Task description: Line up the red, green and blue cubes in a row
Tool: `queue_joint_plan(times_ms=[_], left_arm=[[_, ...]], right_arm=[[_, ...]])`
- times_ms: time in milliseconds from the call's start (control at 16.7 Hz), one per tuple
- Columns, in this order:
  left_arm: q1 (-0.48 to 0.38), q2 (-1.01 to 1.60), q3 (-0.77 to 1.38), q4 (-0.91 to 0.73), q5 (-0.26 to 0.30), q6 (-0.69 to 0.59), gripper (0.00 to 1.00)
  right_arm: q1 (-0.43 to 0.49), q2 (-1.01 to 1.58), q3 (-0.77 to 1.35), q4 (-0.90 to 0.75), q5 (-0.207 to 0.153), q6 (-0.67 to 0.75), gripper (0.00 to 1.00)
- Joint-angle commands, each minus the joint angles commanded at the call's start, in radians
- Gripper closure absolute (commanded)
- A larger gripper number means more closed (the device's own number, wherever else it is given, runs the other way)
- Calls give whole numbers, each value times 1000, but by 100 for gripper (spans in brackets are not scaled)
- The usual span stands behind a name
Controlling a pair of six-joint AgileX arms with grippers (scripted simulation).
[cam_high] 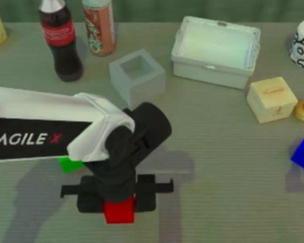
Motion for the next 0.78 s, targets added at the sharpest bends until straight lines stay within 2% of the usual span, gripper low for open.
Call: queue_joint_plan(times_ms=[240, 780], left_arm=[[0, 3, -4, 5, 0, 0, 100], [0, 3, -4, 5, 0, 0, 32]], right_arm=[[0, 0, 0, 0, 0, 0, 0], [0, 0, 0, 0, 0, 0, 0]])
